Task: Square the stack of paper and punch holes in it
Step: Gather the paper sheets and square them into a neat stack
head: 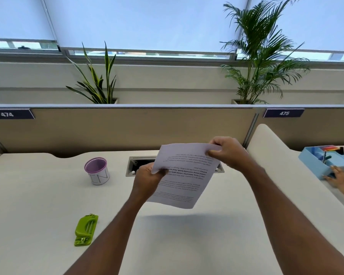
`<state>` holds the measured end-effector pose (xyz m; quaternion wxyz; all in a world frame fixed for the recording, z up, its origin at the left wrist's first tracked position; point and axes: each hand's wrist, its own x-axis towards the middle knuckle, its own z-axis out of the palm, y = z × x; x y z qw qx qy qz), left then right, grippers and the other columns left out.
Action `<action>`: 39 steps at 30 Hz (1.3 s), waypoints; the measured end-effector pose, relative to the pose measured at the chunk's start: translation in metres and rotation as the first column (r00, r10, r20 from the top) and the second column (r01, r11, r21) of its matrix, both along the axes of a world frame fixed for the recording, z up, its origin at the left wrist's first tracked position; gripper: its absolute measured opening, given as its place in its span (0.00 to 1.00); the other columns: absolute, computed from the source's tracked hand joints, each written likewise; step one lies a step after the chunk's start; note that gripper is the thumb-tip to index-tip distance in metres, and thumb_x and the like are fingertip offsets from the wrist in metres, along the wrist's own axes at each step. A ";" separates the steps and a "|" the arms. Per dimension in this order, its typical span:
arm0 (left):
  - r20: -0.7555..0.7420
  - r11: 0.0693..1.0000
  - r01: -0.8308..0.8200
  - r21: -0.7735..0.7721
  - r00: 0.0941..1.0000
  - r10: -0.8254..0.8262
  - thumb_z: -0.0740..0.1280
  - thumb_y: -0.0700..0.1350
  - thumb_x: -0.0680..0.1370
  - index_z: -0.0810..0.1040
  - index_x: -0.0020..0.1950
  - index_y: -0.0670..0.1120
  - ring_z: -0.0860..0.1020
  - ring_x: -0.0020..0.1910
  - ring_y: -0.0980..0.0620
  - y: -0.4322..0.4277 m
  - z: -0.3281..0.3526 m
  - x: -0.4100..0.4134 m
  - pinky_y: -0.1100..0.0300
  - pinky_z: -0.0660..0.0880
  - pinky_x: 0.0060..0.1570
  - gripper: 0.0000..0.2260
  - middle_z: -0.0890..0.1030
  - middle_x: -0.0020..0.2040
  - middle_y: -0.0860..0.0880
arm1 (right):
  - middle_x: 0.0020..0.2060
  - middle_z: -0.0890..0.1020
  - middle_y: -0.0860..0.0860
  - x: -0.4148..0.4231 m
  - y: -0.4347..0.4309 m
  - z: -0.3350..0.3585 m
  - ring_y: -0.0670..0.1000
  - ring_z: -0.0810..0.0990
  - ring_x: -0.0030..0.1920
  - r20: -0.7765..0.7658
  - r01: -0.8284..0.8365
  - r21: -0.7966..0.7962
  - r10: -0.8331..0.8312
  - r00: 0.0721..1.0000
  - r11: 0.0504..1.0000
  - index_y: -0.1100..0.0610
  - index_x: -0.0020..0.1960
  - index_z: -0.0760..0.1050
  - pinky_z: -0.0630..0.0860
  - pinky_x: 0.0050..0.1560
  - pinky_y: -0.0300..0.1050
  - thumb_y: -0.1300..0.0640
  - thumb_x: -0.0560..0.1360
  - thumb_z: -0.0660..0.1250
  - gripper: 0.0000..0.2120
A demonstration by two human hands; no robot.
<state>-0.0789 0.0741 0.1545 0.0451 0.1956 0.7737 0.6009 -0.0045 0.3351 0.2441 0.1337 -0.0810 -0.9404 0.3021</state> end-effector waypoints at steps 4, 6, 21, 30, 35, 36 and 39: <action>0.054 0.997 -0.032 0.066 0.998 0.029 0.71 0.48 0.74 0.82 0.40 0.58 0.81 0.39 0.51 -0.005 -0.001 -0.002 0.57 0.77 0.35 0.05 0.85 0.39 0.54 | 0.36 0.84 0.57 0.004 0.015 -0.014 0.48 0.78 0.34 -0.002 -0.015 -0.359 0.015 1.000 0.933 0.60 0.39 0.78 0.75 0.37 0.42 0.58 0.72 0.73 0.07; 0.109 0.993 -0.061 0.102 0.993 0.050 0.71 0.47 0.74 0.83 0.42 0.55 0.81 0.39 0.49 -0.005 -0.003 -0.002 0.55 0.77 0.36 0.03 0.85 0.40 0.53 | 0.36 0.82 0.57 0.004 0.012 -0.026 0.51 0.77 0.37 -0.054 -0.038 -0.561 0.009 0.998 0.827 0.61 0.41 0.78 0.74 0.41 0.45 0.61 0.73 0.73 0.05; 0.261 0.968 -0.228 0.105 0.945 0.195 0.74 0.48 0.72 0.82 0.38 0.54 0.82 0.38 0.48 -0.001 -0.063 0.024 0.57 0.78 0.34 0.04 0.85 0.37 0.51 | 0.43 0.88 0.51 0.026 -0.044 -0.137 0.54 0.85 0.45 0.016 0.124 -0.676 -0.154 0.988 0.726 0.48 0.42 0.84 0.81 0.46 0.55 0.60 0.73 0.72 0.08; 0.188 0.981 -0.190 0.047 0.966 0.178 0.72 0.53 0.73 0.81 0.48 0.50 0.82 0.42 0.45 0.007 -0.062 0.017 0.50 0.82 0.39 0.08 0.84 0.44 0.47 | 0.38 0.87 0.42 0.029 -0.047 -0.134 0.42 0.83 0.37 -0.056 0.137 -0.611 -0.215 0.975 0.780 0.41 0.39 0.83 0.78 0.34 0.38 0.56 0.76 0.70 0.12; 0.208 0.979 -0.199 0.046 0.961 0.185 0.72 0.52 0.72 0.81 0.50 0.48 0.83 0.42 0.45 0.006 -0.063 0.020 0.49 0.83 0.40 0.11 0.85 0.45 0.47 | 0.37 0.87 0.44 0.028 -0.043 -0.134 0.42 0.83 0.36 -0.074 0.144 -0.558 -0.222 0.972 0.817 0.43 0.39 0.82 0.78 0.31 0.36 0.56 0.77 0.68 0.12; 0.202 0.980 -0.189 0.061 0.964 0.173 0.72 0.54 0.71 0.81 0.47 0.50 0.83 0.41 0.47 0.006 -0.056 0.017 0.52 0.82 0.38 0.11 0.85 0.44 0.49 | 0.38 0.87 0.45 0.026 -0.040 -0.129 0.42 0.84 0.36 -0.085 0.137 -0.541 -0.216 0.973 0.830 0.44 0.39 0.82 0.78 0.31 0.35 0.55 0.78 0.67 0.11; 0.189 0.964 -0.198 0.180 0.968 0.163 0.75 0.50 0.70 0.82 0.42 0.50 0.83 0.37 0.53 0.003 -0.031 0.003 0.61 0.79 0.34 0.06 0.86 0.38 0.54 | 0.40 0.86 0.47 0.019 -0.028 -0.110 0.48 0.85 0.38 -0.120 0.105 -0.466 -0.181 0.976 0.879 0.51 0.44 0.81 0.80 0.35 0.42 0.55 0.78 0.66 0.07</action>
